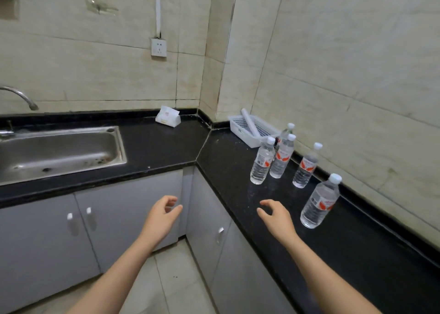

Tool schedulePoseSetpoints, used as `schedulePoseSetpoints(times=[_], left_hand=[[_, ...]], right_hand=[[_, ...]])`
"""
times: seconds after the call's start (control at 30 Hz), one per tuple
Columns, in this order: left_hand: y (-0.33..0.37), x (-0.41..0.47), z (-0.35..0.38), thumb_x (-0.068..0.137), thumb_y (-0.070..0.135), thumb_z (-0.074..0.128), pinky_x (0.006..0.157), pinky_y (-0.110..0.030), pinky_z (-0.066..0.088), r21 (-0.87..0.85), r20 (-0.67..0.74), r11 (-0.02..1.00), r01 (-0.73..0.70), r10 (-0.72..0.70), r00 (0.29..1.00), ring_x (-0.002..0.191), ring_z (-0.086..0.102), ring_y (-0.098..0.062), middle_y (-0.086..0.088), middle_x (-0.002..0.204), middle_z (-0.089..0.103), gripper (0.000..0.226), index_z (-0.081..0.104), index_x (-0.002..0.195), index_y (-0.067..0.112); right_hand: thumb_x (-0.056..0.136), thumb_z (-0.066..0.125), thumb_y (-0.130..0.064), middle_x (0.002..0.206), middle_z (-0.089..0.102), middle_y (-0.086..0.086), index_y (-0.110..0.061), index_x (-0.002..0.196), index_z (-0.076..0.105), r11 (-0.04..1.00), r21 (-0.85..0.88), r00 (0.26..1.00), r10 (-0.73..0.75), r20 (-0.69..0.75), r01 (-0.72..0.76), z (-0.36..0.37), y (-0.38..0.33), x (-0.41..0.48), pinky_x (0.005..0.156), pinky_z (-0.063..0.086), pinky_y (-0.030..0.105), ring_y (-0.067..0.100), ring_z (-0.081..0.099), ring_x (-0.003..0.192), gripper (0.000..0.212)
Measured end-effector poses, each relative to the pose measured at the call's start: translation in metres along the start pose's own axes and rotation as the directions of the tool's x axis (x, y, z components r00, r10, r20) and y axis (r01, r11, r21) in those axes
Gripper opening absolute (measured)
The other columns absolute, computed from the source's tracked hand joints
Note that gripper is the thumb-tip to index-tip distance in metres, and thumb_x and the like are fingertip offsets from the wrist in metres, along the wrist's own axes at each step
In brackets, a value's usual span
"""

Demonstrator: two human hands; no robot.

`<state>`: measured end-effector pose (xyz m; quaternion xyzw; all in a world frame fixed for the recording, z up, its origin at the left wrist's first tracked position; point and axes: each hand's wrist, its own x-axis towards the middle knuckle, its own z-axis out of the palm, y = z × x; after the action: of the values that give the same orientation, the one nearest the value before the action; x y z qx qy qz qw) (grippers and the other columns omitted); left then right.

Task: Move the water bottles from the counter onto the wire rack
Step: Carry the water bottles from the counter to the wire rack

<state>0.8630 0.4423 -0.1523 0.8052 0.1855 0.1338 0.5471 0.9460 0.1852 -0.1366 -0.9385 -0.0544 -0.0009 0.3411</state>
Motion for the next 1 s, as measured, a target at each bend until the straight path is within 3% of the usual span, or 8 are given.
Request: schedulePoseSetpoints(times=[0.27, 0.47, 0.67, 0.87, 1.0], left_hand=[[-0.001, 0.163, 0.003, 0.087, 0.008, 0.056, 0.083, -0.027, 0.036, -0.063, 0.218, 0.995, -0.071, 0.083, 0.972, 0.103, 0.053, -0.028, -0.011, 0.103, 0.055, 0.014, 0.055, 0.101, 0.010], [0.016, 0.256, 0.008, 0.086, 0.007, 0.058, 0.083, -0.026, 0.034, -0.066, 0.351, 0.987, -0.145, 0.159, 0.923, 0.095, 0.052, -0.021, -0.012, 0.105, 0.058, 0.023, 0.059, 0.108, 0.001], [-0.013, 0.271, 0.063, 0.087, 0.005, 0.056, 0.082, -0.025, 0.032, -0.050, 0.565, 0.996, -0.069, 0.085, 0.821, 0.095, 0.049, -0.020, -0.017, 0.109, 0.057, 0.028, 0.056, 0.113, -0.004], [-0.017, 0.278, 0.119, 0.085, 0.008, 0.058, 0.081, -0.027, 0.037, 0.018, 0.664, 0.999, -0.039, 0.017, 0.747, 0.092, 0.050, -0.025, -0.013, 0.104, 0.051, 0.037, 0.051, 0.120, -0.002], [-0.001, 0.296, 0.164, 0.081, 0.014, 0.064, 0.095, -0.034, 0.040, 0.078, 0.686, 0.992, -0.097, 0.017, 0.727, 0.114, 0.052, -0.031, -0.018, 0.126, 0.051, 0.054, 0.043, 0.130, 0.007]], right_hand=[[0.087, 0.057, -0.022, 0.123, 0.057, 0.009, -0.011, 0.119, 0.057, 0.981, -0.026, 0.966, 0.185, -0.178, -0.193, 0.023, -0.029, 0.084, 0.095, 0.041, 0.031, 0.022, 0.053, 0.114, 0.034], [0.086, 0.058, -0.021, 0.121, 0.058, 0.008, -0.011, 0.117, 0.058, 0.939, 0.009, 0.905, 0.334, -0.264, -0.344, 0.040, -0.054, 0.115, 0.097, 0.039, 0.031, 0.022, 0.052, 0.115, 0.032], [0.086, 0.057, -0.022, 0.121, 0.058, 0.008, -0.011, 0.117, 0.058, 0.853, 0.029, 0.821, 0.511, -0.254, -0.522, 0.066, -0.037, 0.111, 0.095, 0.038, 0.028, 0.022, 0.052, 0.115, 0.033], [0.084, 0.058, -0.018, 0.119, 0.060, 0.011, -0.008, 0.116, 0.059, 0.801, 0.115, 0.747, 0.592, -0.301, -0.588, 0.059, -0.008, 0.130, 0.095, 0.040, 0.030, 0.023, 0.055, 0.112, 0.033], [0.083, 0.054, -0.010, 0.121, 0.060, 0.012, -0.008, 0.117, 0.058, 0.793, 0.182, 0.731, 0.607, -0.312, -0.581, 0.050, 0.020, 0.175, 0.099, 0.040, 0.033, 0.025, 0.055, 0.112, 0.034]])
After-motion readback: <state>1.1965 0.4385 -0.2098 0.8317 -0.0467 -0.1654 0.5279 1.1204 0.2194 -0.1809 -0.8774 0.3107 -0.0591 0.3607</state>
